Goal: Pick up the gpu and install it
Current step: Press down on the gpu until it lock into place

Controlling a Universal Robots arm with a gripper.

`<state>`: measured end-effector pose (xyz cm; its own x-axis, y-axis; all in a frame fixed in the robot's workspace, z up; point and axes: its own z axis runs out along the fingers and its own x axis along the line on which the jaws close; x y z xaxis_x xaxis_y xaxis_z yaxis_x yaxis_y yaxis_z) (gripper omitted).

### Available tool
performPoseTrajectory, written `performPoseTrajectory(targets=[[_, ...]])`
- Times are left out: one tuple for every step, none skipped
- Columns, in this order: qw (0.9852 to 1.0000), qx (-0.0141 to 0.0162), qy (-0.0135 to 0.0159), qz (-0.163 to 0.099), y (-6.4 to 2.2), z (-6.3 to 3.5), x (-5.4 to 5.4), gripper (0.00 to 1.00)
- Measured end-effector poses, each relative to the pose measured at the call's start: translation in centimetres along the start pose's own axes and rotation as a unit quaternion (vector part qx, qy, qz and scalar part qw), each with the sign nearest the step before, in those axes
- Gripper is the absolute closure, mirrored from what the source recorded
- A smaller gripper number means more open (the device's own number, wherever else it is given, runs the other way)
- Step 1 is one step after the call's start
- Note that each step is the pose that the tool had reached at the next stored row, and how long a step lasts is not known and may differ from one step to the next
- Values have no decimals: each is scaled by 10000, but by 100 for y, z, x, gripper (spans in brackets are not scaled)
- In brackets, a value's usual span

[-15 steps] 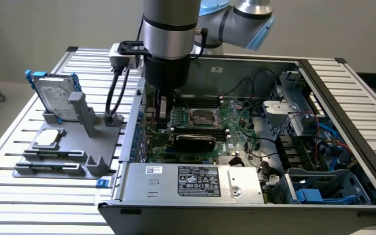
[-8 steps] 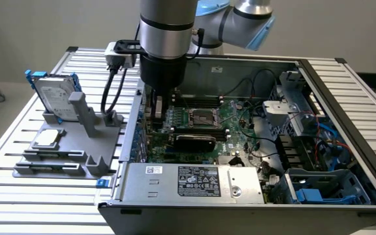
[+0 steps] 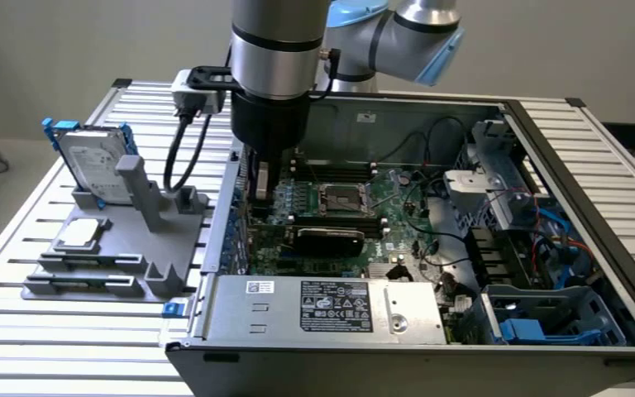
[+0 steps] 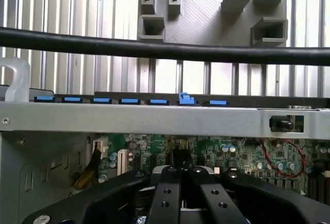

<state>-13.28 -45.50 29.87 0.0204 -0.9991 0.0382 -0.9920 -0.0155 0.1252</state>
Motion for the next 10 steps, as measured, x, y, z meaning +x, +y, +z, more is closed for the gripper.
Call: performPoseTrajectory(targets=[[10000, -3, 5, 1, 0, 1, 0, 89], [10000, -7, 13, 4, 1, 1, 0, 89], [10000, -12, 24, 9, 2, 1, 0, 89], [10000, -17, 33, 15, 3, 1, 0, 89], [10000, -22, 40, 23, 4, 0, 0, 89], [10000, -25, 45, 32, 5, 0, 0, 89], [10000, -28, 48, 43, 7, 0, 0, 89], [10000, -31, 50, 53, 9, 0, 0, 89], [10000, -35, 52, 63, 12, 0, -1, 89], [10000, -39, 52, 72, 16, 1, -1, 89]])
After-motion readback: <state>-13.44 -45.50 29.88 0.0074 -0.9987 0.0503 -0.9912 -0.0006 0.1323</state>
